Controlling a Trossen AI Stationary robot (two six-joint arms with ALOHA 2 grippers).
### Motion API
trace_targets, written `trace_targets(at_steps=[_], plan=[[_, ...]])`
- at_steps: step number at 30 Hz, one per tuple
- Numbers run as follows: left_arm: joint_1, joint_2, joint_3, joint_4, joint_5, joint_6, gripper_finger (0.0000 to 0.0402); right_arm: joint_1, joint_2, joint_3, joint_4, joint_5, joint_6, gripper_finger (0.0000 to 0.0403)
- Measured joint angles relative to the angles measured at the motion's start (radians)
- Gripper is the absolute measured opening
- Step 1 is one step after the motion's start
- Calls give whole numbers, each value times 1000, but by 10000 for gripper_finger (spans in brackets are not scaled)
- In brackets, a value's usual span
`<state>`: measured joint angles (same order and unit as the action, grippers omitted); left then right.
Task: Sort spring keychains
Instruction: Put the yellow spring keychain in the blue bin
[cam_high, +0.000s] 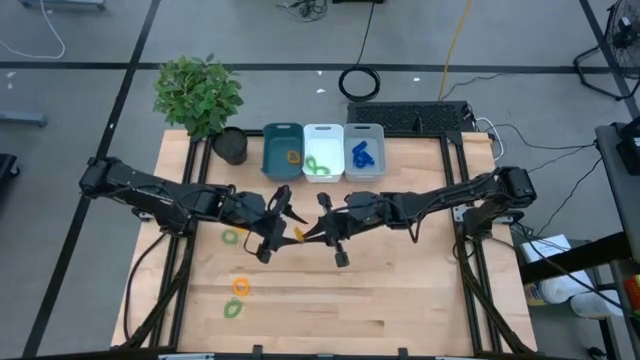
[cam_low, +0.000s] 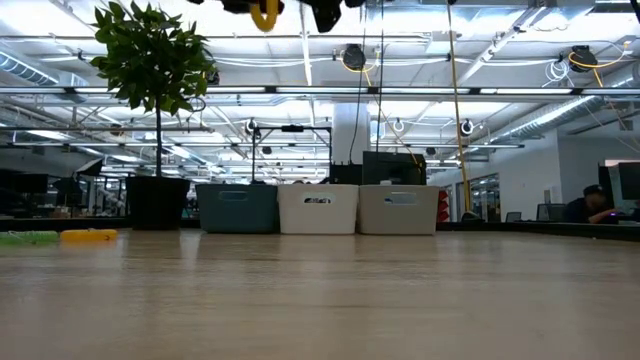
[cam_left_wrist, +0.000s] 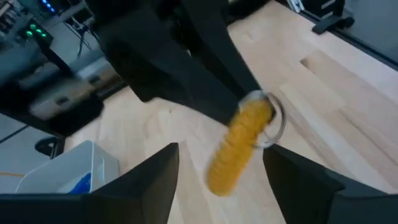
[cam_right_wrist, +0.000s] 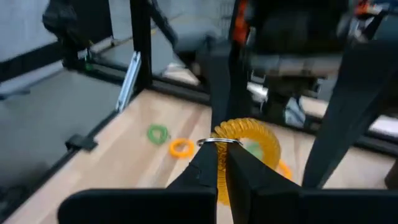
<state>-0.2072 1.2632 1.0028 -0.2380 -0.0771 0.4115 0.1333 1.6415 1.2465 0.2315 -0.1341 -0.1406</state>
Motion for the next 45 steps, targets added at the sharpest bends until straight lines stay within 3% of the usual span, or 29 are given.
trace_targets(at_steps=[3,6,15,21,25,29,36,42,45], plan=[[-10,-1,0,19,-2,-9,245,0,11,-1,1,-1,1,0],[-11,8,0,-2,4,-55,219,0,13,0,-1,2,7,0],[-11,7,0,-31,42,-211,23,0,14,0,-5,1,6,0],[-11,7,0,-44,23,-284,20,0,14,0,-14,16,-3,14],[-11,6,0,-55,-47,-317,13,6,-32,-1,-134,145,-9,60],[1,2,0,-54,-113,-391,12,10,-98,0,-285,346,2,124],[71,2,0,-118,-169,-646,12,11,-233,-1,-549,535,65,204],[141,3,0,-275,-329,-927,12,-4,-332,0,-641,730,151,225],[158,14,1,-328,-417,-1075,12,-16,-367,-1,-659,763,155,224]])
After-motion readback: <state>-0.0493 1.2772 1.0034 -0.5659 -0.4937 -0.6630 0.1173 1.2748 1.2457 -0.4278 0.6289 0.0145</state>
